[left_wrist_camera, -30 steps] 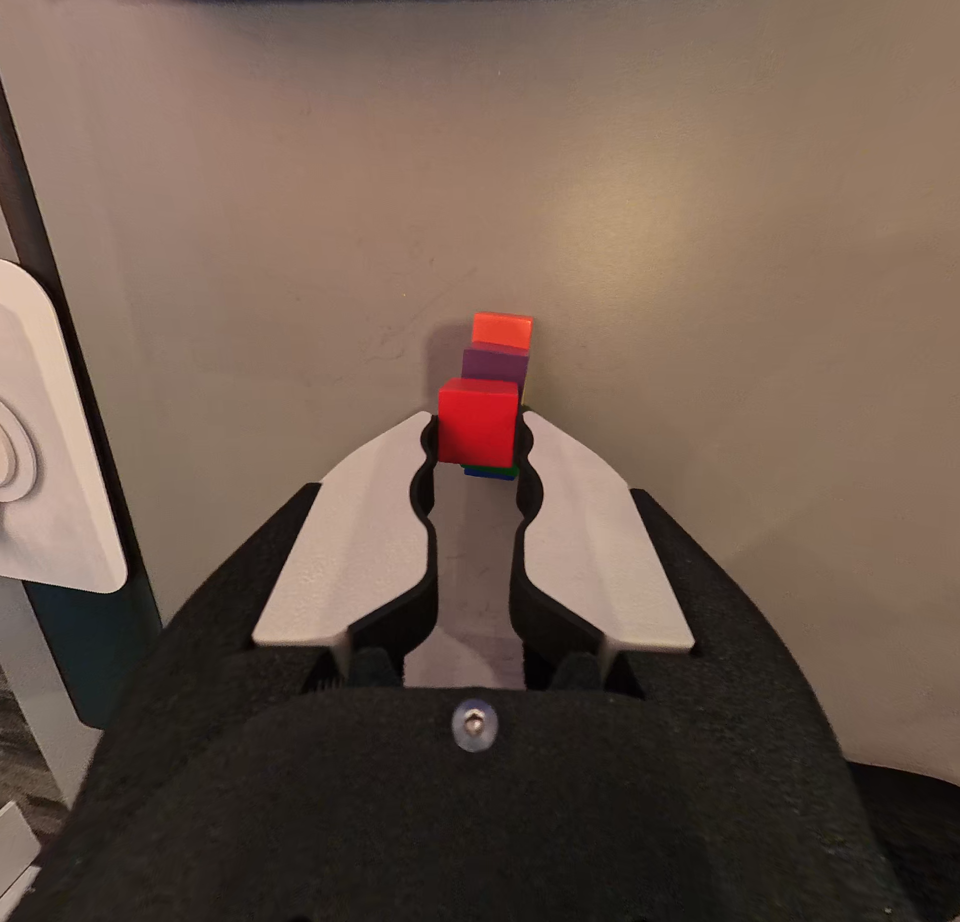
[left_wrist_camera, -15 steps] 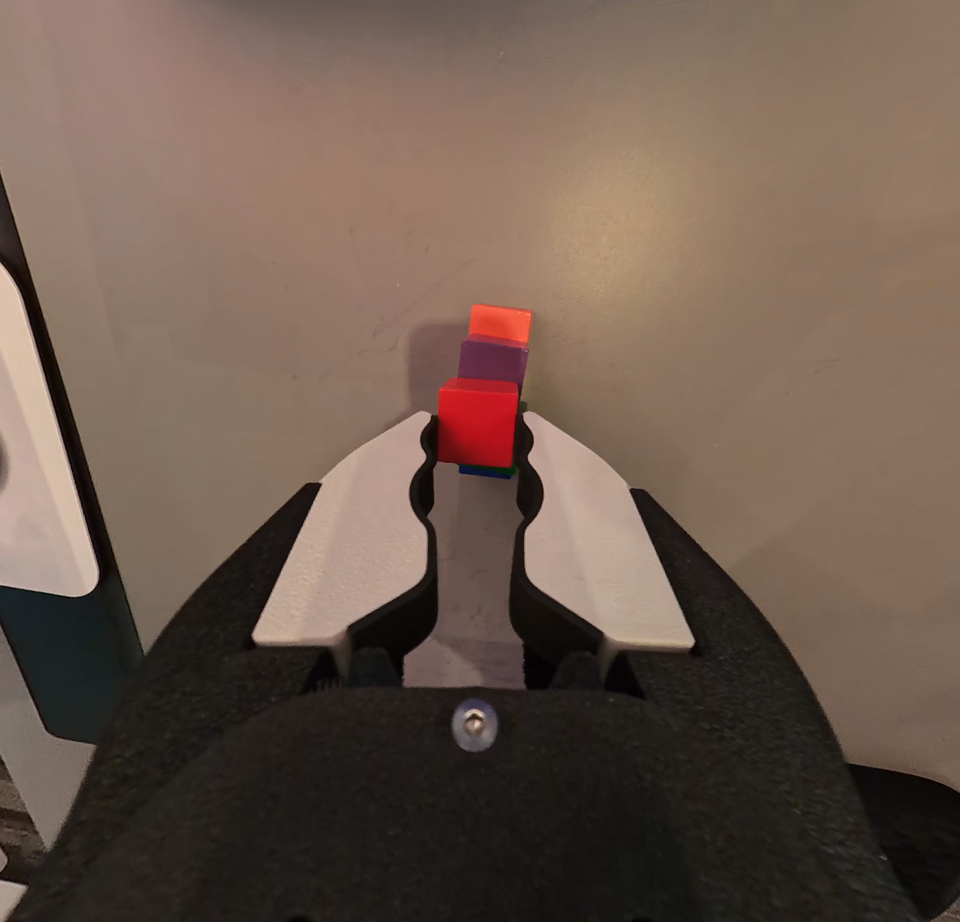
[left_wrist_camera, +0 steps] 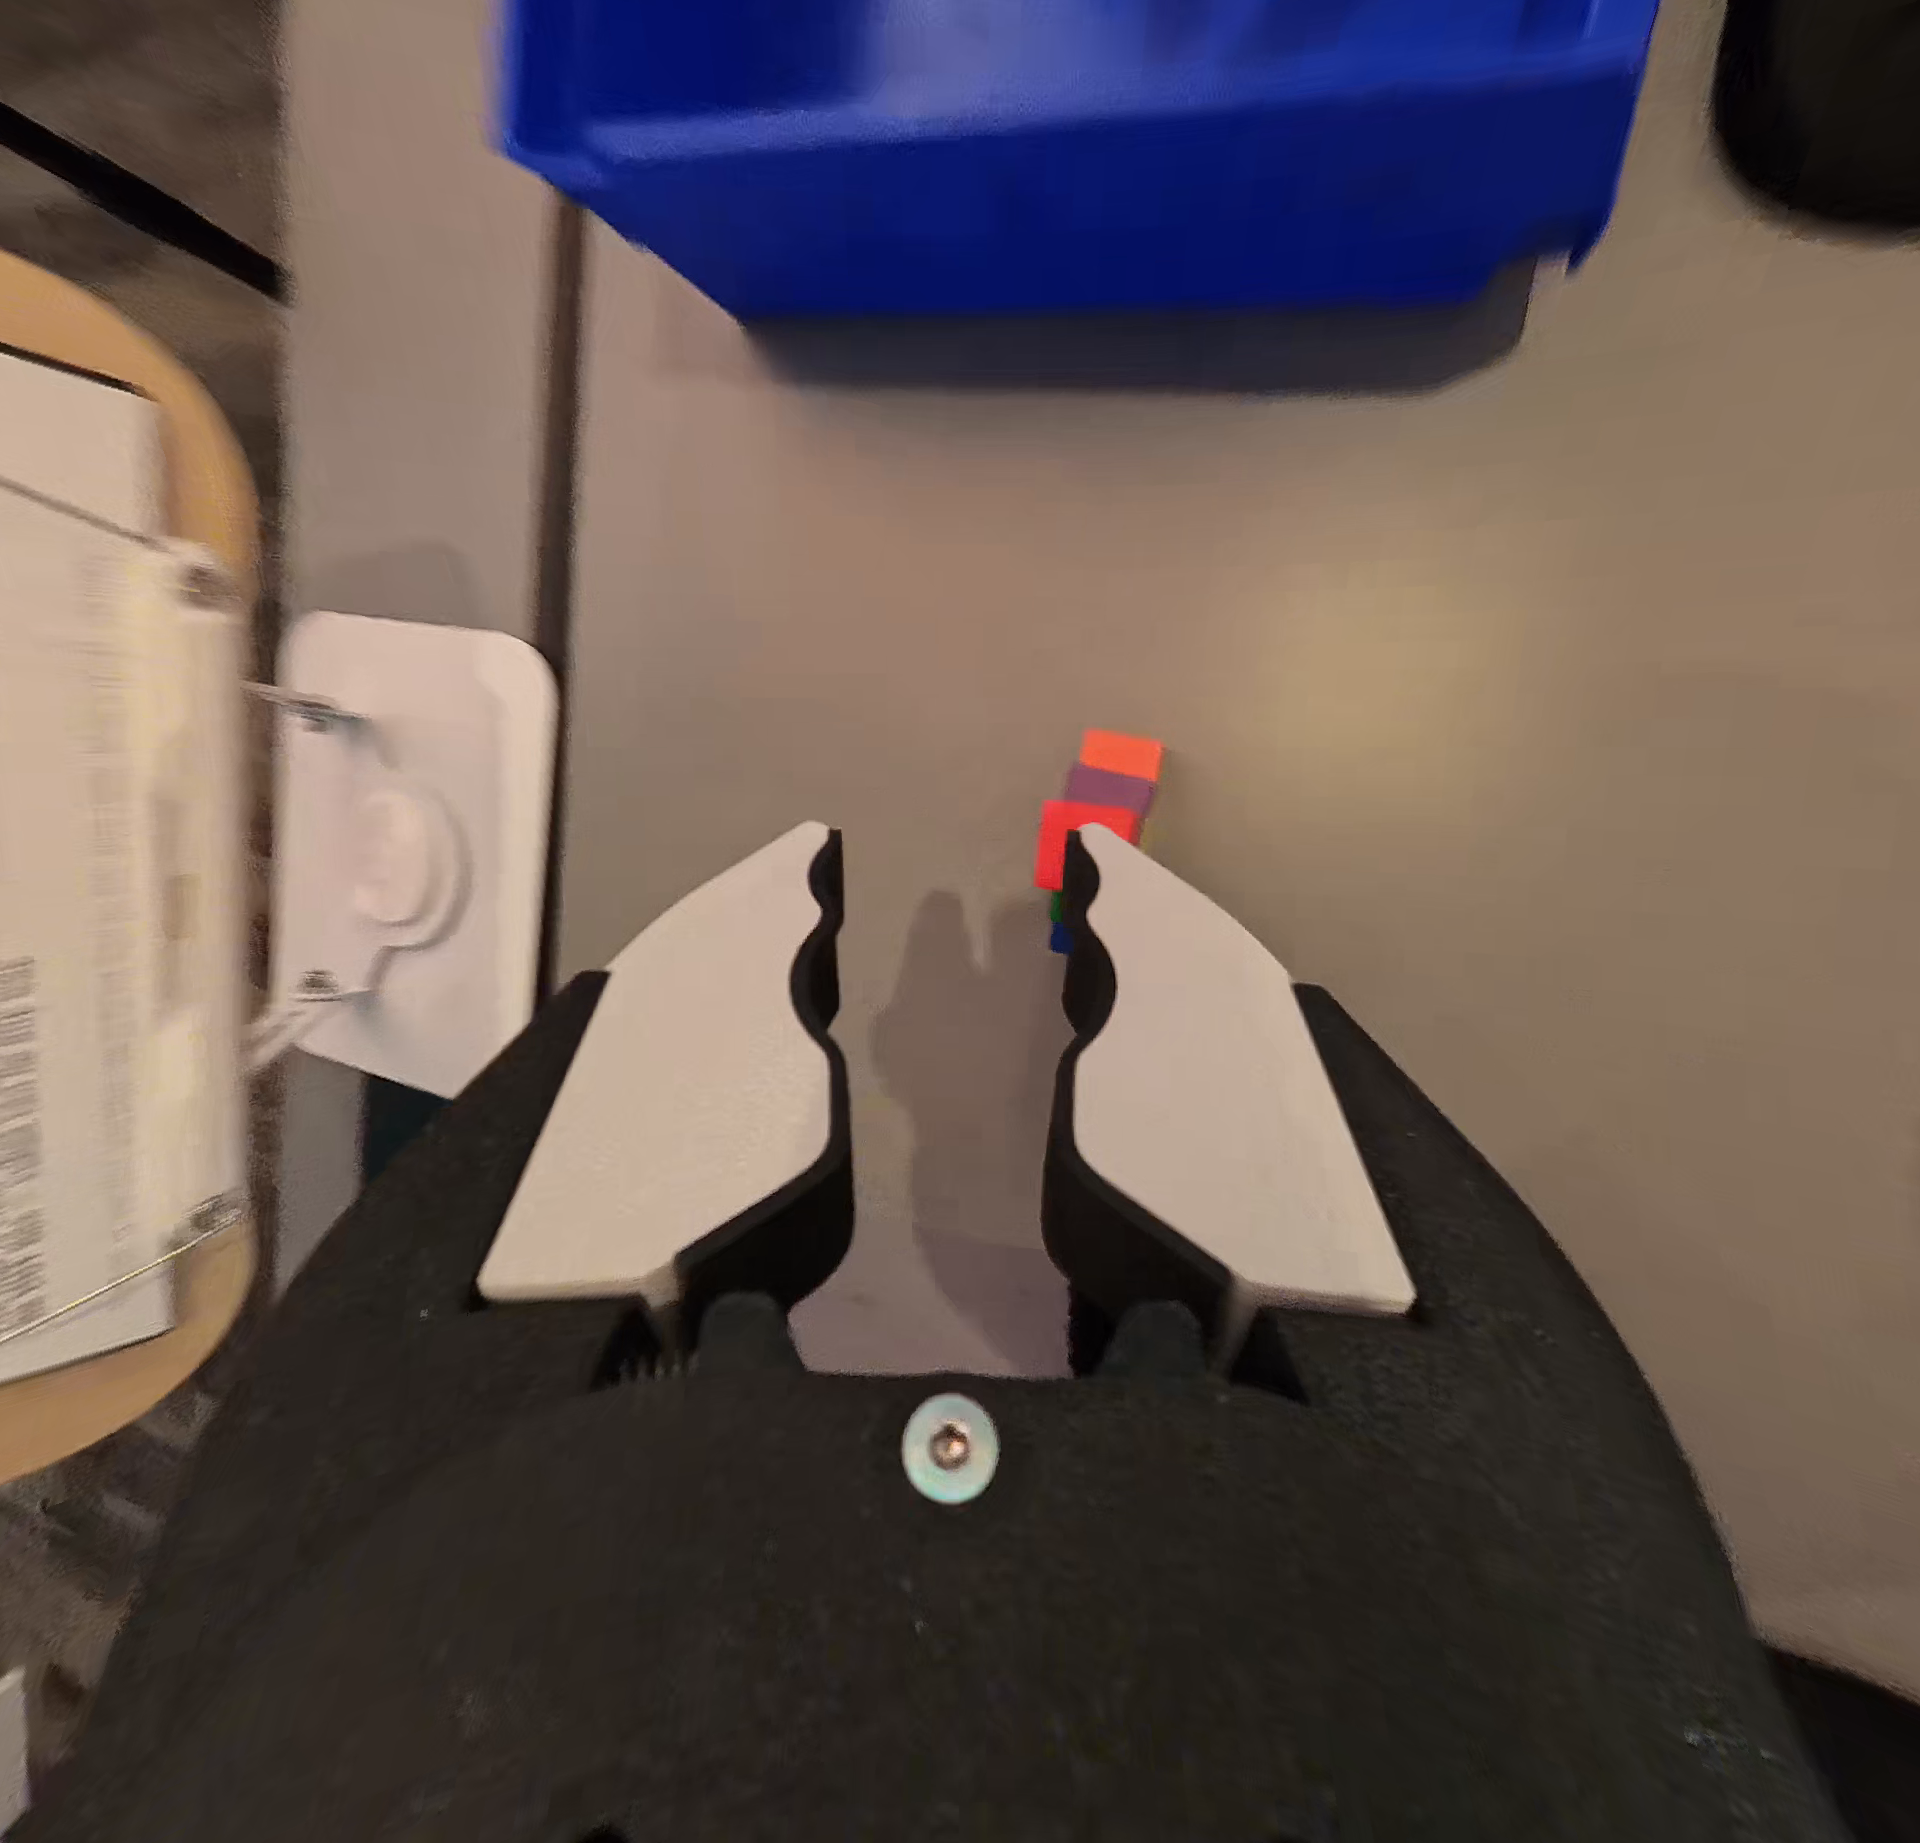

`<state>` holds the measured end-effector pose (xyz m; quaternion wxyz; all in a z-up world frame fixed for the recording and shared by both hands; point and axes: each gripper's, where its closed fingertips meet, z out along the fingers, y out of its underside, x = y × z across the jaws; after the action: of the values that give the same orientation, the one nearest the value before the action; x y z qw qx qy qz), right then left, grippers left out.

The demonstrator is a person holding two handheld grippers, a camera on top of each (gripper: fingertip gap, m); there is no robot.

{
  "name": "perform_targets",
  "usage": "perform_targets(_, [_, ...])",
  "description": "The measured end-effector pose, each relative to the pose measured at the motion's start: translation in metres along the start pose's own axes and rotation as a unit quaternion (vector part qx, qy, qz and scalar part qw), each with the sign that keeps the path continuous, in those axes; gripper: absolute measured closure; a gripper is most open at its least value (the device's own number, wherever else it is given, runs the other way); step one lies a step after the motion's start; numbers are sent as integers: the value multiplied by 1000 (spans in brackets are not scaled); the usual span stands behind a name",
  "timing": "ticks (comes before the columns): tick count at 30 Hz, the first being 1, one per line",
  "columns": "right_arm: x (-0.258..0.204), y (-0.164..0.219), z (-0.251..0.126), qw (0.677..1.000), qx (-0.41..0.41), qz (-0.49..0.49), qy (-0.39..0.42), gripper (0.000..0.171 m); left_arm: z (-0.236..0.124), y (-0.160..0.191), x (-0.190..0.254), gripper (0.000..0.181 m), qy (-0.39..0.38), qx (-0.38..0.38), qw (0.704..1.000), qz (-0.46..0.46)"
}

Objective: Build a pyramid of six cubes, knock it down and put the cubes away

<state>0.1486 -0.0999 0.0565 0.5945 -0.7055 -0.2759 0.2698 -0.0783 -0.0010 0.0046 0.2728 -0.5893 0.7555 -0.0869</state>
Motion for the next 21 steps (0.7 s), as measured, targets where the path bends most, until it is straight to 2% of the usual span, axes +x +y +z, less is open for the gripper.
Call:
perform_targets(5, [1, 3, 6, 1000, -13, 0, 2, 155, -111, -36, -33, 140, -104, 186, 976, -47])
perform_targets(9, [4, 4, 16, 999, -32, -11, 19, 155, -190, -31, -49, 136, -198, 294, 931, -85])
perform_targets(12, [3, -2, 25, 999, -33, -19, 25, 155, -224, -11, -52, 135, -254, 321, 905, -113])
perform_targets(16, [-3, -6, 41, 997, -52, -44, 29, 155, -253, 16, -42, 131, -281, 377, 869, -154])
perform_targets(19, [-10, -7, 54, 995, -70, -61, 29, 155, -277, 41, -38, 131, -333, 431, 822, -165])
perform_targets(21, [-15, -9, 63, 994, -78, -72, 27, 155, -294, 57, -34, 145, -362, 475, 786, -163])
